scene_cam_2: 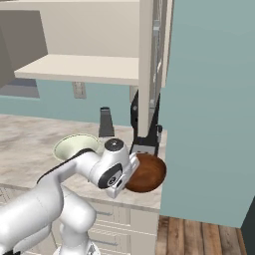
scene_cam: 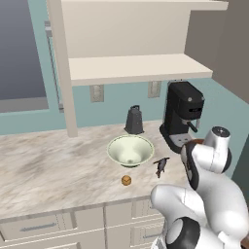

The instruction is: Pick both bowls and place them on the counter. Then place the fish in one bowl and place the cookie dough ball in the other bowl.

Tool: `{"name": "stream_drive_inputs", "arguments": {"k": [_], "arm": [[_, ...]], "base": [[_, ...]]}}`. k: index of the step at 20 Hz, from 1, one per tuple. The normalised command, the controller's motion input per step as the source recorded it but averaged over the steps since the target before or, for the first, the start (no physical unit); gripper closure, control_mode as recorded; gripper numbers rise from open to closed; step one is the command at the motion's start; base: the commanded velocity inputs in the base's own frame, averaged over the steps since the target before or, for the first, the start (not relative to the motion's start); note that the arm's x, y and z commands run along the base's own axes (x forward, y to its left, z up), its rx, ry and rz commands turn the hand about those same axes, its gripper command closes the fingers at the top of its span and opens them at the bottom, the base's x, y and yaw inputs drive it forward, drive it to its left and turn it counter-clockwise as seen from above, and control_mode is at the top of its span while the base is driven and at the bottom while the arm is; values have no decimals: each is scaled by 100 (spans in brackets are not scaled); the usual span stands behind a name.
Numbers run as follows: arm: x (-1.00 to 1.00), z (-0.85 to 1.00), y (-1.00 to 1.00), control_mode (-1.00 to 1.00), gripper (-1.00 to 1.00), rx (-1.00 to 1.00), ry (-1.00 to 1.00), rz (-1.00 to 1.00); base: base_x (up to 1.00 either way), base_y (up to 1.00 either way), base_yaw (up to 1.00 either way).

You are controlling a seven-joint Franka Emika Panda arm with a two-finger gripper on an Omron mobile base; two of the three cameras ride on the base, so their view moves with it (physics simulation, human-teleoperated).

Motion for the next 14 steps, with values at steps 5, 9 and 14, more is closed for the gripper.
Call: {"name": "stream_drive_inputs", "arguments": {"k": [5, 9, 14], "arm": [[5, -22, 6, -100, 100, 0, 1, 6], [0, -5, 4, -100, 100, 0, 0, 6], [-4, 0, 4, -100, -100, 0, 0, 5]], "base": [[0, 0, 0], [0, 0, 0], [0, 0, 0]]}}
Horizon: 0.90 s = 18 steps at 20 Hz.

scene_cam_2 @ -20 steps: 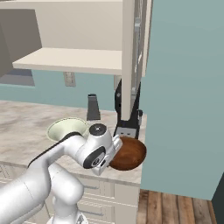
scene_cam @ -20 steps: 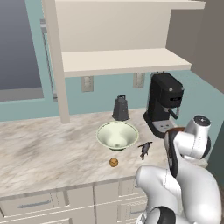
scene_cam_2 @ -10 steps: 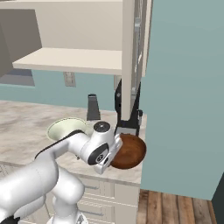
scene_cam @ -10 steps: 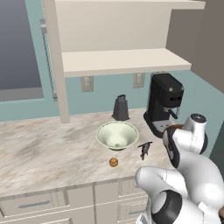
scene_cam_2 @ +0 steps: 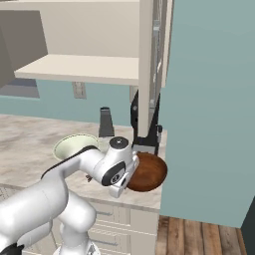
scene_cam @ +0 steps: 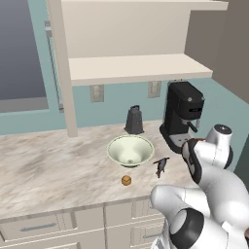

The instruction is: Pick both bowls and place them on the counter. Then place the fish in one bowl and place the cookie dough ball in the other bowl.

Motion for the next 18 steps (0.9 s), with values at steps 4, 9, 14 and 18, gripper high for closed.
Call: {"name": "stream_drive_inputs", "arguments": {"k": [4, 9, 14, 18], "arm": [[-12, 0, 5, -100, -100, 0, 0, 2], [-17, 2, 10, -100, -100, 0, -1, 0], [-19, 19, 15, -100, -100, 0, -8, 2], [-34, 26, 22, -100, -100, 0, -18, 3]], "base": [[0, 0, 0], [0, 0, 0], [0, 0, 0], [0, 0, 0]]}}
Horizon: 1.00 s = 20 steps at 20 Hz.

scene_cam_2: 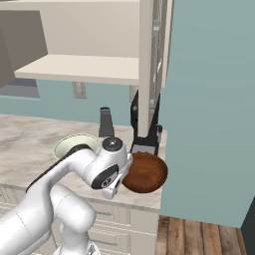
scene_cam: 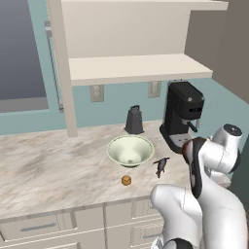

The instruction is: Pick both bowls and place them on the counter. Then place the fish in one bowl and place the cookie dough ball in the other bowl.

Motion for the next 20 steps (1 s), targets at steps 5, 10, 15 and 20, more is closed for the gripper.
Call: {"name": "stream_drive_inputs", "arguments": {"k": [5, 10, 15, 20], "arm": [[-27, 28, 34, -100, -100, -3, -17, 5], [-17, 23, 44, -100, -100, -10, -7, 14], [-3, 27, 36, -100, -100, -14, -2, 20], [7, 26, 25, -100, -100, -11, 0, 20]], "base": [[0, 0, 0], [0, 0, 0], [0, 0, 0], [0, 0, 0]]}}
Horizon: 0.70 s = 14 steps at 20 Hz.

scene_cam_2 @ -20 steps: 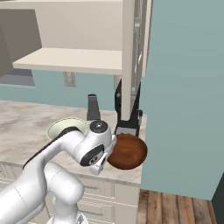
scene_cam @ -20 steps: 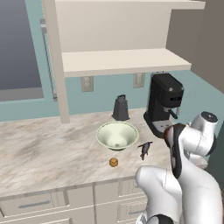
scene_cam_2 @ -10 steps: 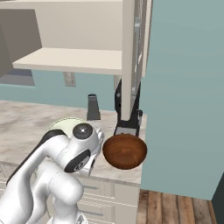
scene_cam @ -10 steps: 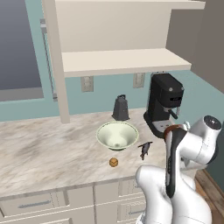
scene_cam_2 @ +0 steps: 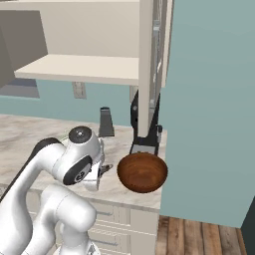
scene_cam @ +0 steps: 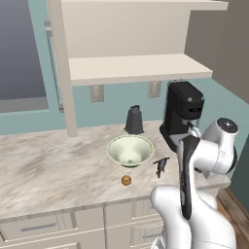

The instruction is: Pick both bowls and place them on the counter. Then place the fish in one bowl and place the cookie dough ball in the other bowl.

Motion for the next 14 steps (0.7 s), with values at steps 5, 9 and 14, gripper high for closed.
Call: {"name": "stream_drive_inputs", "arguments": {"k": [5, 9, 14], "arm": [[16, 3, 20, -100, -100, -9, -1, 19], [35, -8, 9, -100, -100, -6, -4, 18], [42, -19, 2, -100, -100, -5, -3, 21]], "base": [[0, 0, 0], [0, 0, 0], [0, 0, 0]]}}
